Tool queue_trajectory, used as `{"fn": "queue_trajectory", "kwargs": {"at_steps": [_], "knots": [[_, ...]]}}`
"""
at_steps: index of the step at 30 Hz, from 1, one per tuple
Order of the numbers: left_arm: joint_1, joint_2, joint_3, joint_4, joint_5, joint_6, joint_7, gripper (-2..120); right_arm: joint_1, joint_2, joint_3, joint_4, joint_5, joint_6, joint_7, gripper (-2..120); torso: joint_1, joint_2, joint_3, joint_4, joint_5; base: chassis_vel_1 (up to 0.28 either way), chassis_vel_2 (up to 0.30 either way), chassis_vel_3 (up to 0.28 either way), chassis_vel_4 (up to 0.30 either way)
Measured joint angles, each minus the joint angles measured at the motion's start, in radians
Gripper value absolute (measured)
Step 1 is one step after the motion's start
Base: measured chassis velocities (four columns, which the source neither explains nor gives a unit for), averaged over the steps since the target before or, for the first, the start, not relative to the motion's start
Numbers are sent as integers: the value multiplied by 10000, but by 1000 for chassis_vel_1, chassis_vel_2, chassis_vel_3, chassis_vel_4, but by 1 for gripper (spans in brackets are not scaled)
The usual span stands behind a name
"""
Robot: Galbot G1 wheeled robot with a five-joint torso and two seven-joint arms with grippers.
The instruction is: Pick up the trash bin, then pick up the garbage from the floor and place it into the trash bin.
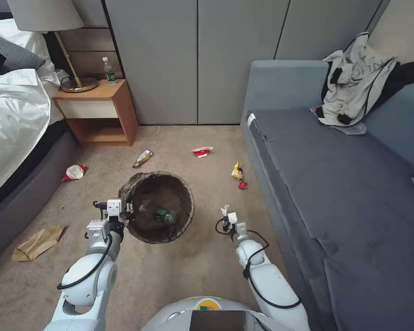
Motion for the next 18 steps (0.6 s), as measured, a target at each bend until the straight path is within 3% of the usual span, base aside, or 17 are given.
{"fn": "queue_trajectory", "kwargs": {"at_steps": [4,5,12,14,17,18], "knots": [[-5,35,-23,-57,-61,86,-1,3,-807,-453,223,1859,196,-76,33,0,0,0,0,0,-2,0,0,0,0],[-5,35,-23,-57,-61,86,-1,3,-807,-453,223,1859,196,-76,33,0,0,0,0,0,-2,0,0,0,0],[-16,39,21,-58,-106,262,-1,3,-2176,-1149,359,5443,1141,-716,-17,0,0,0,-1,0,-2,0,0,0,0],[-18,40,26,-57,-106,286,-2,3,-2297,-1208,376,5808,1296,-836,-44,0,0,0,-1,0,-3,0,0,0,0],[-30,70,58,-58,-112,402,-2,3,-2743,-1496,434,7675,2211,-1340,-366,0,0,1,-1,0,-3,0,0,0,0],[-30,70,58,-58,-112,402,-2,3,-2743,-1496,434,7675,2211,-1340,-366,0,0,1,-1,0,-3,0,0,0,0]]}}
